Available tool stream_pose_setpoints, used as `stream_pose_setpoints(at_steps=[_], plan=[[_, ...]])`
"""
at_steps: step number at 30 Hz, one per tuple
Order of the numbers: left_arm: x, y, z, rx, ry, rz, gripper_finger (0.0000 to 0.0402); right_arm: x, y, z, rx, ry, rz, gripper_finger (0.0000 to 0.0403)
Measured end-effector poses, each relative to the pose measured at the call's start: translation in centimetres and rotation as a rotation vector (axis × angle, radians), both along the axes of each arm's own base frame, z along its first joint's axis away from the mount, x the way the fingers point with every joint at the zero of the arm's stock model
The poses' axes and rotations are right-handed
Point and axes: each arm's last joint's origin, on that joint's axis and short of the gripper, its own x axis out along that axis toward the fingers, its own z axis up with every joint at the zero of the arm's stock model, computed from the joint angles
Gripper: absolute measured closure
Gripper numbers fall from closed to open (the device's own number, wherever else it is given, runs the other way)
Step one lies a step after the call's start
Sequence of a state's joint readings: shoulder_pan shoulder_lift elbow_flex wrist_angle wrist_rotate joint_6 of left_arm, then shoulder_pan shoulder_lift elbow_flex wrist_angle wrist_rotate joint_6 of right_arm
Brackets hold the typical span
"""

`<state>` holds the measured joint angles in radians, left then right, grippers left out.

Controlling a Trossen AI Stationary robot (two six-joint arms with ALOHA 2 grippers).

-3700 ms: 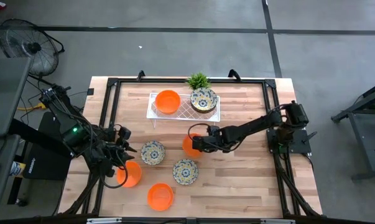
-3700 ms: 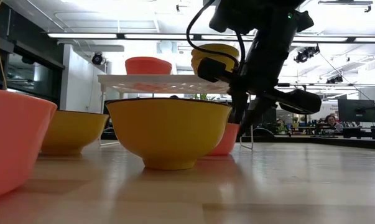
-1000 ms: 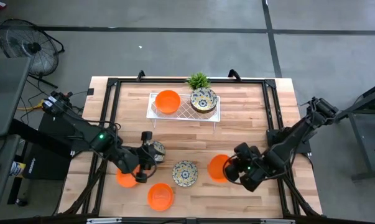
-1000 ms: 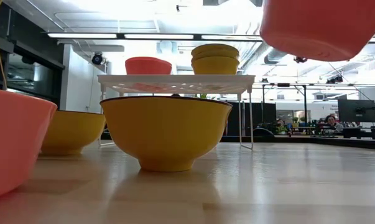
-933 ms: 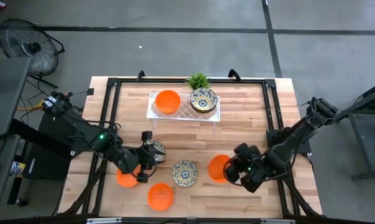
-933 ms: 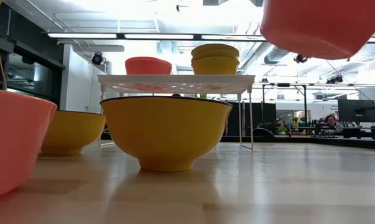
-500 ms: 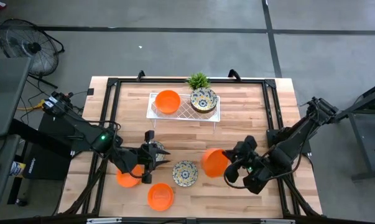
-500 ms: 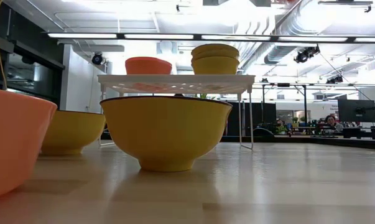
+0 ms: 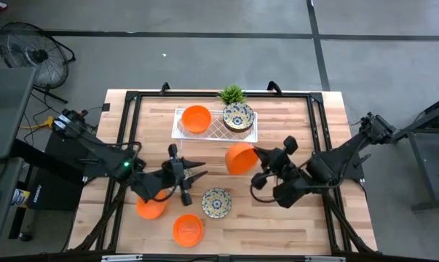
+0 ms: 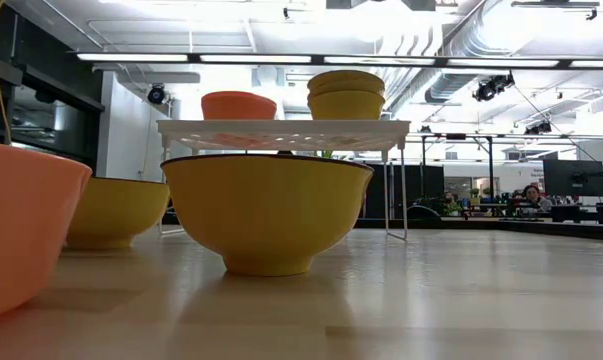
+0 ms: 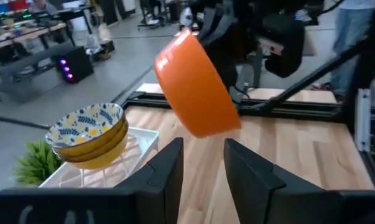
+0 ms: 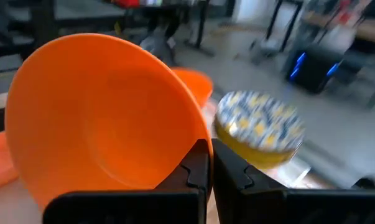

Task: Pick & Place Mini bowls
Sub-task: Stack the orange bowl on the orange bowl on the shelf

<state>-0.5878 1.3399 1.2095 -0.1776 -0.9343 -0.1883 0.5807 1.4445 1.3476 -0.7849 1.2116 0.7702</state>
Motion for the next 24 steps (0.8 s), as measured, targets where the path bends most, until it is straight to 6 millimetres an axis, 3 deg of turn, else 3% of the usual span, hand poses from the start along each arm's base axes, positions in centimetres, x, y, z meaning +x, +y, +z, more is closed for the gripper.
stream_pose_setpoints(at_steps=[11,24], plan=[[4.8,2.1,-1.7,-0.066,-0.052,0.026,0.0289,0.9,-0.1,1.9,-0.283,0.001,-0.124,0.0403],[5.9,4.3,-1.5,-0.074,-0.091,0.105,0.0289,1.3,-1.1,2.1,-0.420,0.089,-0.234,0.0403]])
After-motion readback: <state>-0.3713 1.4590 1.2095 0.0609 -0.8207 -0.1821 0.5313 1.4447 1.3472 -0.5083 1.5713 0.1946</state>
